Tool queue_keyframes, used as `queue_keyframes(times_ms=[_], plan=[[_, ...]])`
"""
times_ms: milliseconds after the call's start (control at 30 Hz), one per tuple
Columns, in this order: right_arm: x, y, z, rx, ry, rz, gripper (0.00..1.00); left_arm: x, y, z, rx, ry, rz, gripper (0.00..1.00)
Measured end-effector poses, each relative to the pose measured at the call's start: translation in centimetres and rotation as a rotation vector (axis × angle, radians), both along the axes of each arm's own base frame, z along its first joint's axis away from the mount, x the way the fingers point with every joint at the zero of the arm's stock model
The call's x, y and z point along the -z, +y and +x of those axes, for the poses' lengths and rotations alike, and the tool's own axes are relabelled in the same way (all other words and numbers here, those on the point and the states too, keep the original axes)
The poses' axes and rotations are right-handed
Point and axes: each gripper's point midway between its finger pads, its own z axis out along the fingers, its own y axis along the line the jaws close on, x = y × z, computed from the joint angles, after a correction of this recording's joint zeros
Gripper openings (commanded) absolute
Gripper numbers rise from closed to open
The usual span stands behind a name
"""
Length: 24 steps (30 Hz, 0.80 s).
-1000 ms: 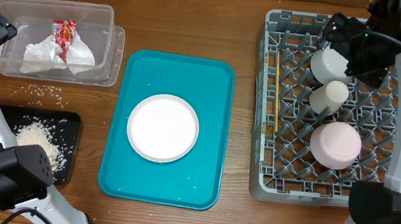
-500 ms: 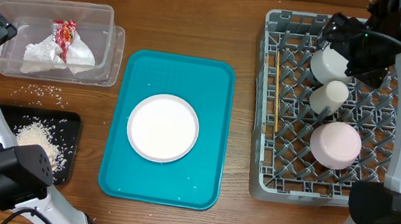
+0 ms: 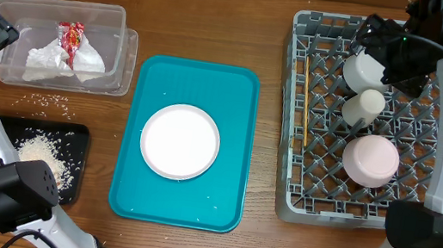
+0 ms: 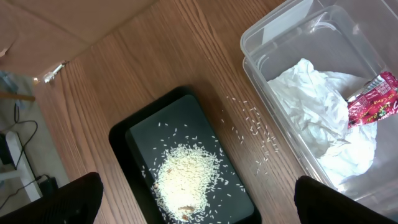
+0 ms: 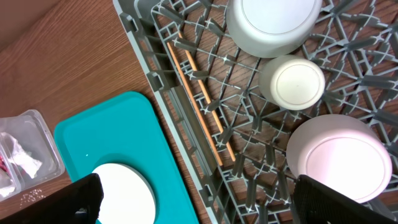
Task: Sort waste into correct bins and load items into the dishwasher
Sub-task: 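Release the plate and raise the left gripper back to the left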
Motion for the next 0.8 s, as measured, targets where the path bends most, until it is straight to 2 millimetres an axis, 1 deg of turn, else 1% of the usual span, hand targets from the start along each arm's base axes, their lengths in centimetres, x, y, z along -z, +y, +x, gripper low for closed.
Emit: queue_keyframes(times_ms=[667,733,800], plan=[[0.0,0.0,0.0,0.0,-0.001,0.0,1.0,0.0,0.0,0.0,0.0,0.0,0.0,1.0],[-0.3,0.0,0.7,0.0,-0.032,0.002,1.0,0.0,0.0,0.0,0.0,0.0,0.0,1.0],[-1.0,0.1,2.3,0.0,-0.101,0.005,1.0,0.0,0.0,0.0,0.0,0.0,0.0,1.0]])
